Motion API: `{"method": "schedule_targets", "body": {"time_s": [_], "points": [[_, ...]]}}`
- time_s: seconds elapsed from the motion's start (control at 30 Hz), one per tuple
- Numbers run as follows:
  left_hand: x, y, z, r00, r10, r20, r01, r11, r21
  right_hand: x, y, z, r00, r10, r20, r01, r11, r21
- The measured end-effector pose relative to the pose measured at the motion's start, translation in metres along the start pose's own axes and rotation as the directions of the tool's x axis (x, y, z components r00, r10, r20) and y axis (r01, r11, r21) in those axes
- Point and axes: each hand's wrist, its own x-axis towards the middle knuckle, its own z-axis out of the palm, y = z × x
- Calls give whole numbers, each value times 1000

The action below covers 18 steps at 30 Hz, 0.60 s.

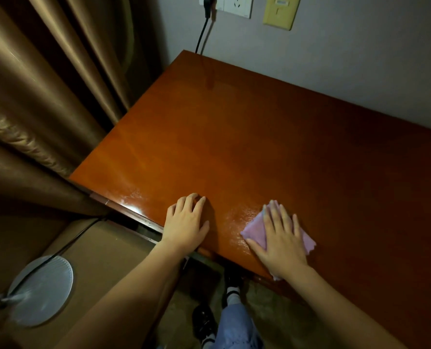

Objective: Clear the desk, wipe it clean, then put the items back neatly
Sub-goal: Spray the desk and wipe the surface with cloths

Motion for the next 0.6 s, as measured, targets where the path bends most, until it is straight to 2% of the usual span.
{"method": "schedule_targets", "body": {"time_s": [0.1,0.23,0.3,0.47,0.53,0.6], "points": [[-7,-4,1,1000,14,7,-14,1000,-8,15,2,-7,992,123,-7,-122,992,18],[-16,-12,4,1000,22,4,-22,1000,-7,52,-32,-24,956,293,-3,-291,952,97],[-18,-15,4,1000,31,-5,-31,999,9,65,-56,-30,972,234,-9,-232,966,111],[-19,-14,4,1000,11,-10,-11,999,36,37,-78,-20,999,-54,-3,54,996,72],[-14,-8,3,1000,-21,-15,21,998,56,11,-64,-13,994,-112,13,111,992,54],[-6,1,1,999,-33,17,32,997,68,-12,-39,-5,993,-94,74,90,994,54]]}}
